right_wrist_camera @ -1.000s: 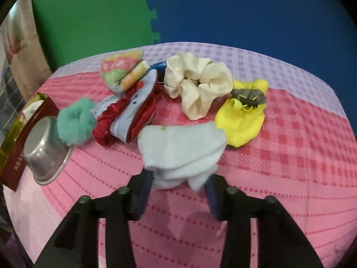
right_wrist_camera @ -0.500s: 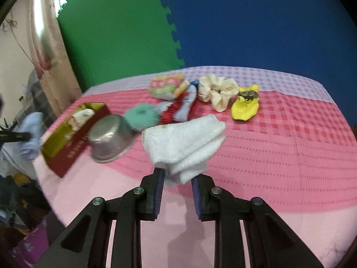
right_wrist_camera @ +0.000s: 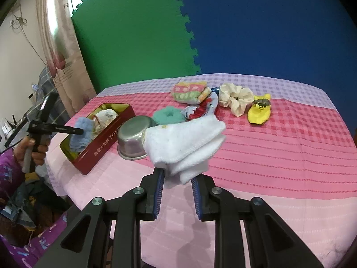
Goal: Organize soft objects
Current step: 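Drop the towel into the tin while the right gripper grasps the white sock, then carry the white sock into the tin and open the right gripper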
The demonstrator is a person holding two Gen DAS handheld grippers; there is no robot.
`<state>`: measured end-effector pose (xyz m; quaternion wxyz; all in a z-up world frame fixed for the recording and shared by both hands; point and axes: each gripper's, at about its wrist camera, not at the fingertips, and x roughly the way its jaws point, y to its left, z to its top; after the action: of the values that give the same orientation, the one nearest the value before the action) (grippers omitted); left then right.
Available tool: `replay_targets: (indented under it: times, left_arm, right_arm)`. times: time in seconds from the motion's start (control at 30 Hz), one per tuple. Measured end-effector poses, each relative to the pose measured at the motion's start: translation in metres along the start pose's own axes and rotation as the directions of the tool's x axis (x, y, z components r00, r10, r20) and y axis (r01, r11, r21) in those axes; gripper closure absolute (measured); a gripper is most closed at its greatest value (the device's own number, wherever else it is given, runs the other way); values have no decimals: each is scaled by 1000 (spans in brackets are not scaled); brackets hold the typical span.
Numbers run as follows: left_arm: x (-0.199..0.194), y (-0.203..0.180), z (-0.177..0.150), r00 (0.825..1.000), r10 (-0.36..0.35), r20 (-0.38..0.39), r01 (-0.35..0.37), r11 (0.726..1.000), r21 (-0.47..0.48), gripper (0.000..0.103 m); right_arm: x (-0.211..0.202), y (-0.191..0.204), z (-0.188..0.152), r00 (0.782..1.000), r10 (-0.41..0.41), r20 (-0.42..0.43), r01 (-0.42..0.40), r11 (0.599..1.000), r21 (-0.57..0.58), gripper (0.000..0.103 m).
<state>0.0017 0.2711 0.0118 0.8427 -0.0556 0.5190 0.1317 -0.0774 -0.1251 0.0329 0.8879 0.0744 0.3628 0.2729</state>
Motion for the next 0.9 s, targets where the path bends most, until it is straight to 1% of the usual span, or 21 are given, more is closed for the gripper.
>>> replay_targets:
  times: [0.07, 0.1, 0.2, 0.23, 0.27, 0.3, 0.37, 0.43, 0.53, 0.57, 0.67, 0.8, 0.83, 0.9]
  left_arm:
    - [-10, -1, -2, 999, 19, 33, -19, 1000, 5, 57]
    - [-18, -2, -3, 998, 16, 53, -16, 1000, 4, 55]
    - [-47, -4, -9, 991, 35, 131, -33, 999, -13, 55]
    - [-59, -4, -13, 987, 25, 161, -20, 999, -31, 53]
    - [-74, -4, -22, 981, -11, 196, 22, 998, -52, 52]
    - [-83, -6, -28, 978, -22, 208, 35, 998, -58, 49]
    - [-96, -15, -47, 978, -15, 208, 25, 999, -47, 49]
    - [-104, -24, -66, 978, 9, 206, -1, 999, -38, 49]
    - [-112, -33, -97, 981, -20, 193, 28, 999, -37, 49]
    - [-111, -37, -105, 984, -8, 179, 15, 999, -38, 49]
    - [-100, -40, -120, 992, 24, 124, -20, 999, -27, 49]
    - [-96, -31, -130, 992, 57, 112, -52, 998, -40, 49]
    - [-95, -28, -130, 991, 74, 108, -69, 997, -41, 49]
    - [-95, -25, -133, 992, 83, 99, -79, 996, -44, 49]
  right_arm:
    - [0, 9, 4, 1000, 6, 0, -6, 1000, -19, 81]
    - [1, 14, 7, 1000, 13, 1, -13, 1000, -28, 81]
    - [4, 29, 17, 999, 54, 3, -54, 997, -57, 81]
    - [5, 36, 22, 997, 75, 6, -74, 995, -68, 81]
    - [7, 43, 28, 995, 96, 8, -95, 992, -79, 80]
    - [11, 54, 35, 992, 129, 7, -127, 987, -96, 80]
    - [20, 73, 46, 983, 181, -6, -180, 974, -134, 80]
    - [32, 94, 55, 973, 229, -31, -231, 957, -176, 79]
    - [63, 135, 68, 949, 301, -94, -315, 913, -261, 78]
    - [76, 148, 70, 942, 311, -126, -335, 896, -291, 78]
    - [113, 178, 70, 928, 313, -203, -367, 865, -342, 78]
    - [155, 213, 64, 920, 261, -291, -368, 829, -421, 78]
    - [162, 219, 62, 921, 243, -305, -363, 821, -441, 77]
    - [175, 228, 57, 917, 214, -336, -360, 808, -467, 77]
